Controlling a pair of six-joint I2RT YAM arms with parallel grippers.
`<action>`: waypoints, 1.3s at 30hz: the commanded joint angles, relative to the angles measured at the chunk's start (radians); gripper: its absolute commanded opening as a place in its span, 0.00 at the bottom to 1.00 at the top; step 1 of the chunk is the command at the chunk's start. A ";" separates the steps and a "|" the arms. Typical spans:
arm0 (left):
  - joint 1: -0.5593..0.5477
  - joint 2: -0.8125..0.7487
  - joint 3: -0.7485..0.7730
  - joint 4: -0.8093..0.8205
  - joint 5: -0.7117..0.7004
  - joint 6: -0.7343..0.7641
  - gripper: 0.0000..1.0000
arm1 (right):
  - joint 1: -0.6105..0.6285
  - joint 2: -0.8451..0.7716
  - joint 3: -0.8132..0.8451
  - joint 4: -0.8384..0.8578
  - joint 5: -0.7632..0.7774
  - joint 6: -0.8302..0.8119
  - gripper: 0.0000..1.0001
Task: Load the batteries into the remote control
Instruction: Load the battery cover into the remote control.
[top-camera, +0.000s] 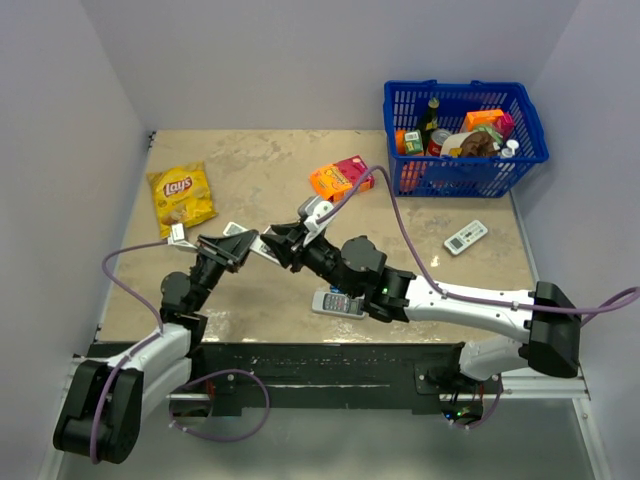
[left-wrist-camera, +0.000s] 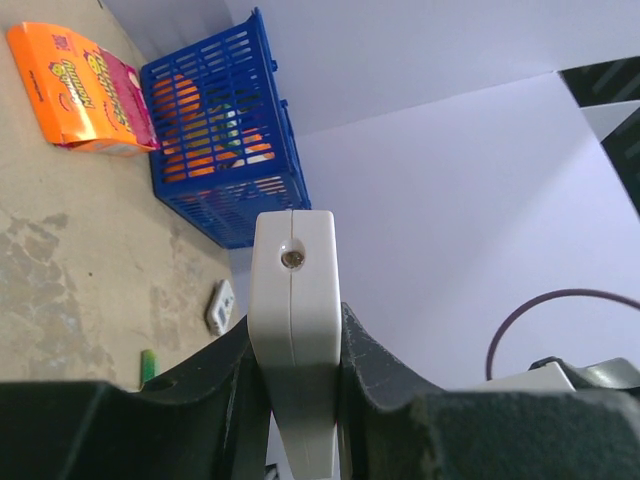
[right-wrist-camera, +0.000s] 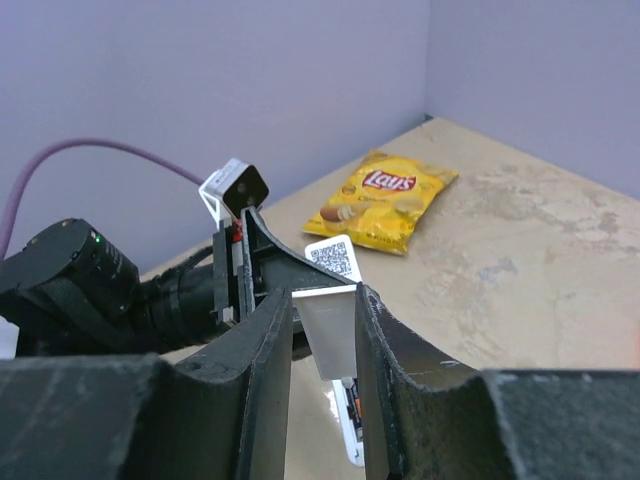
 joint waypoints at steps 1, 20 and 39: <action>0.005 -0.026 -0.069 0.058 -0.013 -0.130 0.00 | -0.004 -0.018 -0.034 0.219 -0.029 -0.038 0.03; 0.005 -0.109 0.006 -0.102 0.071 -0.306 0.00 | -0.024 0.025 -0.116 0.434 -0.156 -0.075 0.01; 0.003 -0.118 0.018 -0.091 0.106 -0.372 0.00 | -0.033 0.090 -0.160 0.515 -0.185 -0.072 0.00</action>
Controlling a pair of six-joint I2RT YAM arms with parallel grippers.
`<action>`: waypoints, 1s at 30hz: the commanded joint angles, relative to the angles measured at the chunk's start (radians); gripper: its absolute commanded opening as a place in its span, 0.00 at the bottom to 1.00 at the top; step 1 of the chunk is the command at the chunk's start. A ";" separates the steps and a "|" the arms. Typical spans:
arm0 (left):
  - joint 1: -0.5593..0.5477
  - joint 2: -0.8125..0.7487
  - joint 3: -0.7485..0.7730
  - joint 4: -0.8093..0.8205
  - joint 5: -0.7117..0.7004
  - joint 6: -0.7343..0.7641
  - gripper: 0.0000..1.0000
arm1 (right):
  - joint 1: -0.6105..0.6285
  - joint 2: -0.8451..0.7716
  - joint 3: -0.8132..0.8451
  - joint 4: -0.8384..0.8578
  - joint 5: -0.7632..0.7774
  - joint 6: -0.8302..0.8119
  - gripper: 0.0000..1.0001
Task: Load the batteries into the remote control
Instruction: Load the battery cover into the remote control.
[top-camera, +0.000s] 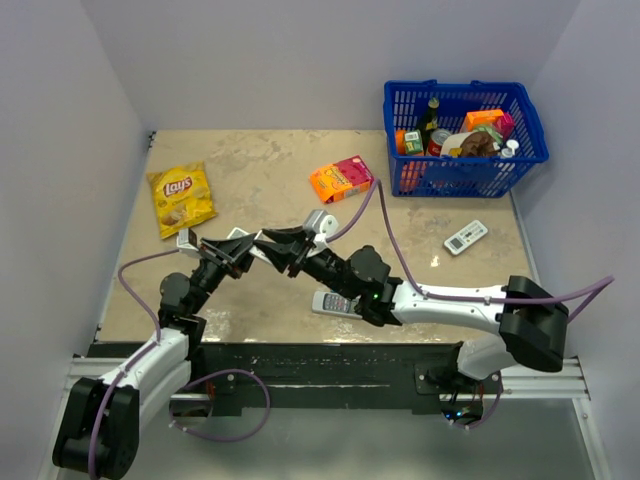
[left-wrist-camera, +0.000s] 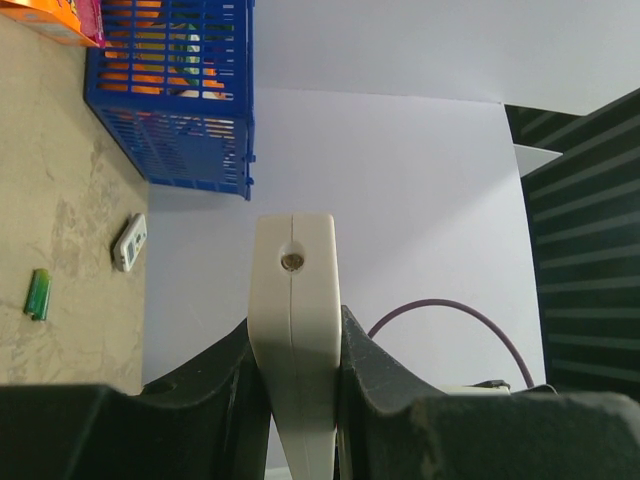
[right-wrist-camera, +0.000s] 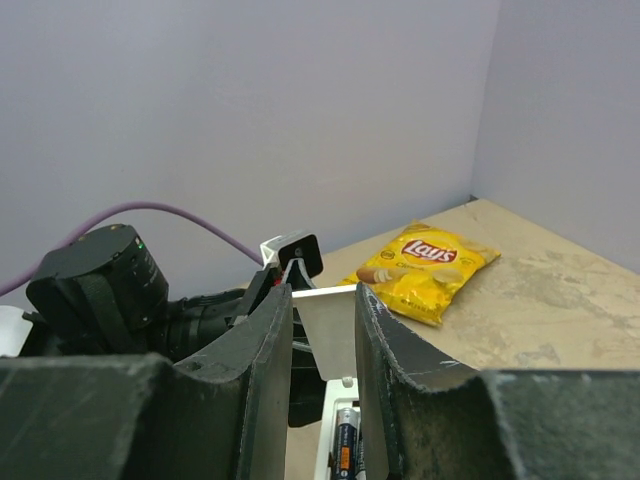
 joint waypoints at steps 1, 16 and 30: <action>0.005 -0.015 0.018 0.044 0.027 -0.042 0.00 | -0.008 0.013 -0.021 0.090 -0.004 -0.008 0.00; 0.003 -0.012 0.012 0.062 0.026 -0.065 0.00 | -0.017 0.027 -0.037 0.104 -0.013 0.004 0.00; 0.003 -0.007 0.012 0.067 0.018 -0.085 0.00 | -0.019 0.019 -0.049 0.095 -0.033 -0.004 0.00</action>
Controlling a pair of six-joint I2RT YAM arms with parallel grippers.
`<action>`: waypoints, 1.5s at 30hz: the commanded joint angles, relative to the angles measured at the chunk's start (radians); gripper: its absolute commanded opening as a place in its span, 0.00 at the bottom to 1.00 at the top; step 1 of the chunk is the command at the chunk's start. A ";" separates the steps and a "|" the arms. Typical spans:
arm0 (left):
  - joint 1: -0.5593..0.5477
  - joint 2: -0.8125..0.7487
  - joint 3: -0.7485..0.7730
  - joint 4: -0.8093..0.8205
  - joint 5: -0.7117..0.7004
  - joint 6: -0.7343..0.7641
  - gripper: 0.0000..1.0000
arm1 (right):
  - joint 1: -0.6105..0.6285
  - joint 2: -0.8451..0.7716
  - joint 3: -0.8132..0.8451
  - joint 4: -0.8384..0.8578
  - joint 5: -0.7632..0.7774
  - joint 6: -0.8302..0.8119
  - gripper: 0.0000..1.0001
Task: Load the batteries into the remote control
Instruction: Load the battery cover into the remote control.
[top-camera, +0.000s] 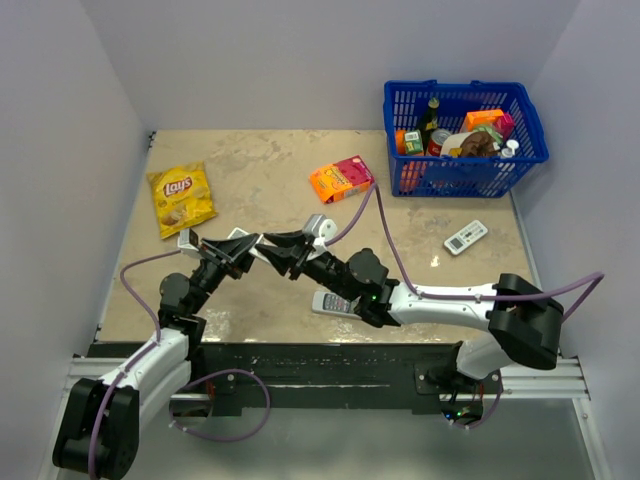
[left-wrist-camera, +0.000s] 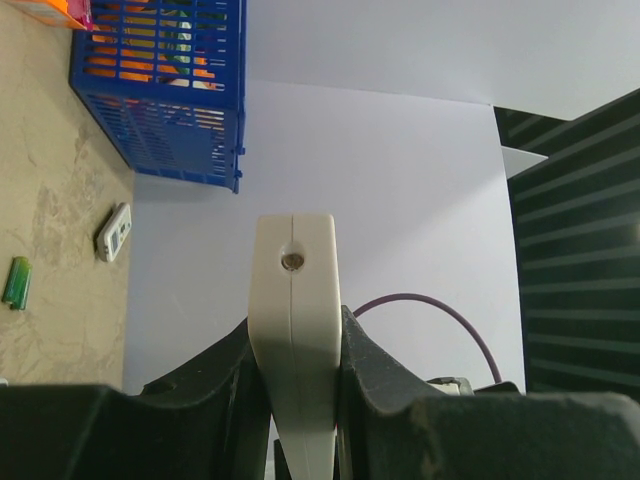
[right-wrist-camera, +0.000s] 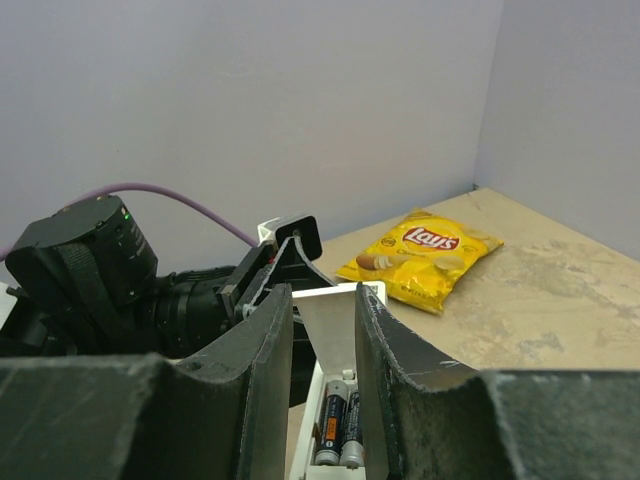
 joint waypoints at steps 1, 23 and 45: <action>0.003 -0.004 0.014 0.062 0.003 -0.034 0.00 | -0.003 -0.018 -0.009 0.030 -0.008 -0.009 0.00; 0.003 0.013 0.005 0.075 -0.029 -0.063 0.00 | -0.004 -0.055 -0.049 -0.034 -0.004 -0.014 0.11; 0.005 0.037 -0.015 0.100 -0.046 -0.085 0.00 | -0.004 -0.076 -0.065 -0.068 0.019 -0.020 0.29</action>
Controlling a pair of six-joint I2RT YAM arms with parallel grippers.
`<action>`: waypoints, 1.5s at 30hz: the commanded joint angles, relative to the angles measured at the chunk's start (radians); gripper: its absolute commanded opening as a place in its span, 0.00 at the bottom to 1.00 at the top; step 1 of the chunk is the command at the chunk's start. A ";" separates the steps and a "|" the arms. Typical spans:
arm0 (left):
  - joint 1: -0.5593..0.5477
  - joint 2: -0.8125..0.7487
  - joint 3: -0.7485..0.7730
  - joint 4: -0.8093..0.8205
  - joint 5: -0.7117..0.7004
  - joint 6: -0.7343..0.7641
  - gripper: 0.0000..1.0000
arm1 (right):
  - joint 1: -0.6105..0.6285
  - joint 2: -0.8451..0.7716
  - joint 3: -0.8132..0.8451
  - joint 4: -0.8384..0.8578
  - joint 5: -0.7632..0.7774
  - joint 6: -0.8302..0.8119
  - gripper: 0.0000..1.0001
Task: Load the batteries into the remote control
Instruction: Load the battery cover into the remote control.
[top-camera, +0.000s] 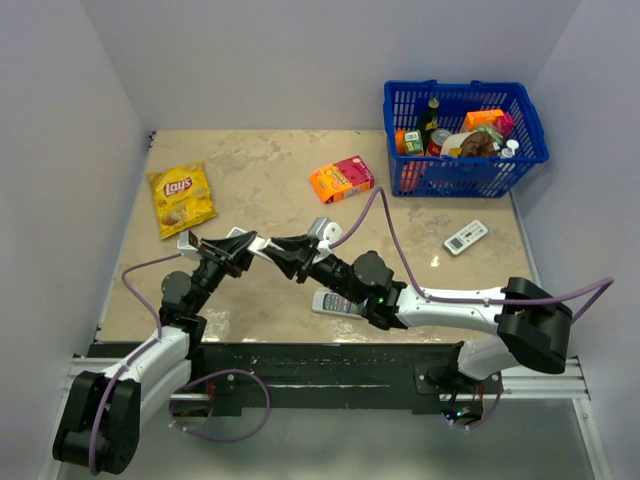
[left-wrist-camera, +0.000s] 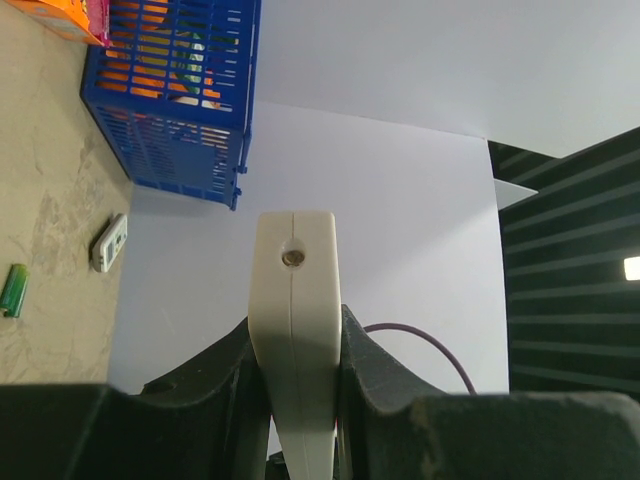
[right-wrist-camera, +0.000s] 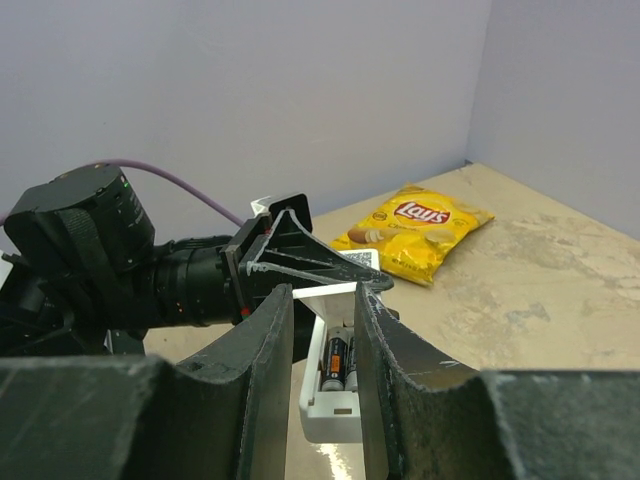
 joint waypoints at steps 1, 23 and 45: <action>0.005 -0.003 -0.013 0.094 -0.003 -0.041 0.00 | -0.003 -0.026 -0.015 -0.020 0.014 -0.018 0.29; 0.006 0.002 -0.010 0.071 -0.028 -0.032 0.00 | -0.003 -0.062 -0.036 -0.060 0.027 -0.030 0.36; 0.019 0.001 -0.003 0.011 -0.042 0.064 0.00 | -0.003 -0.198 0.040 -0.373 0.048 -0.036 0.68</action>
